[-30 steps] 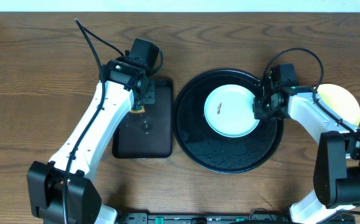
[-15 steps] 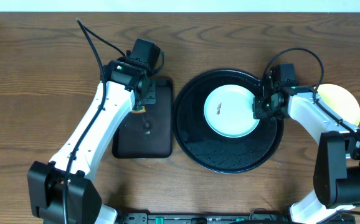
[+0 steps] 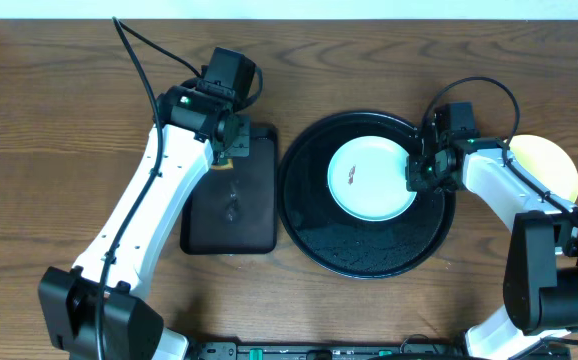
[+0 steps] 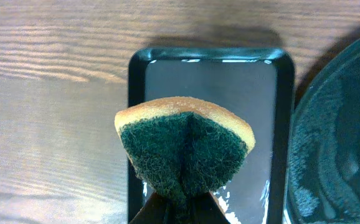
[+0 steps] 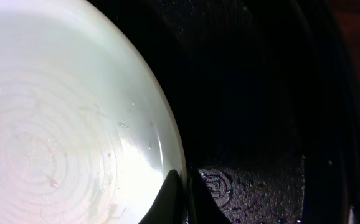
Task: Clean dirty plates on tray and stack at the side
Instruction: 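Scrub the pale green plate with the sponge in the left gripper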
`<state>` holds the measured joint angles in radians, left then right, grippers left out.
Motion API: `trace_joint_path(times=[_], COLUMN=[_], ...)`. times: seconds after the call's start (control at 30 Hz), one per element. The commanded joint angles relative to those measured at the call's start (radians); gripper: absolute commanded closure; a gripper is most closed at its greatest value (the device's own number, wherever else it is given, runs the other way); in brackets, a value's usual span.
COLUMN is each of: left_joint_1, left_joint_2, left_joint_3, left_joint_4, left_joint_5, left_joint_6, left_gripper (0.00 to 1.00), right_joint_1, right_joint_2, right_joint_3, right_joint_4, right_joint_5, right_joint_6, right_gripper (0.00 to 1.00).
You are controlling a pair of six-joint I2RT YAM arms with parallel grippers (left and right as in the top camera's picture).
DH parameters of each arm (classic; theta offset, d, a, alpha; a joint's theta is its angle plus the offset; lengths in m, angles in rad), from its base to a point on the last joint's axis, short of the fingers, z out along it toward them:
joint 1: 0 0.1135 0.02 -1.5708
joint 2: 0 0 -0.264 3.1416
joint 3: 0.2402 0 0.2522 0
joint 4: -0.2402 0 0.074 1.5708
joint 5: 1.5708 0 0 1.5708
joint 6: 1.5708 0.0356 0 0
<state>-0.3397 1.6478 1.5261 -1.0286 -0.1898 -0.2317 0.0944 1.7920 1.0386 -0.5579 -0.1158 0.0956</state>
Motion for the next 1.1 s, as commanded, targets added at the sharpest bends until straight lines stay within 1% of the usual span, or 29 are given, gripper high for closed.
trace_joint_path(times=[0.0,0.1,0.2,0.33,0.5,0.63,0.83,1.07], left_joint_1=[-0.029,-0.072,-0.127,-0.200,-0.314,-0.380,-0.399,-0.399], left_joint_2=[0.006,0.012,0.034,0.097,0.214,0.300,0.396,0.459], left_joint_3=[0.020,0.015,0.014,0.014,0.014,0.014,0.014,0.014], left_joint_4=[0.050,0.146,0.215,0.250,0.319,0.409,0.507,0.541], left_joint_5=[0.069,0.166,0.223,0.235,0.235,0.225,0.182,0.158], left_joint_6=[0.006,0.006,-0.006,-0.054,-0.058,-0.057,-0.058,-0.058], left_gripper=[0.93,0.93,0.92,0.93,0.92,0.93,0.93,0.93], right_joint_1=[0.012,0.012,0.012,0.012,0.012,0.012,0.012,0.012], right_joint_2=[-0.019,-0.019,-0.019,-0.019,-0.019,-0.019,-0.019,-0.019], right_joint_3=[0.013,0.013,0.013,0.013,0.013,0.013,0.012,0.012], right_joint_4=[-0.003,-0.003,-0.003,-0.004,-0.003,-0.003,-0.004,-0.003], right_joint_5=[0.003,0.003,0.003,0.003,0.003,0.003,0.003,0.002], right_joint_6=[-0.007,-0.007,-0.007,-0.007,-0.007,-0.007,-0.007,-0.007], right_gripper=[0.99,0.99,0.99,0.99,0.99,0.99,0.99,0.99])
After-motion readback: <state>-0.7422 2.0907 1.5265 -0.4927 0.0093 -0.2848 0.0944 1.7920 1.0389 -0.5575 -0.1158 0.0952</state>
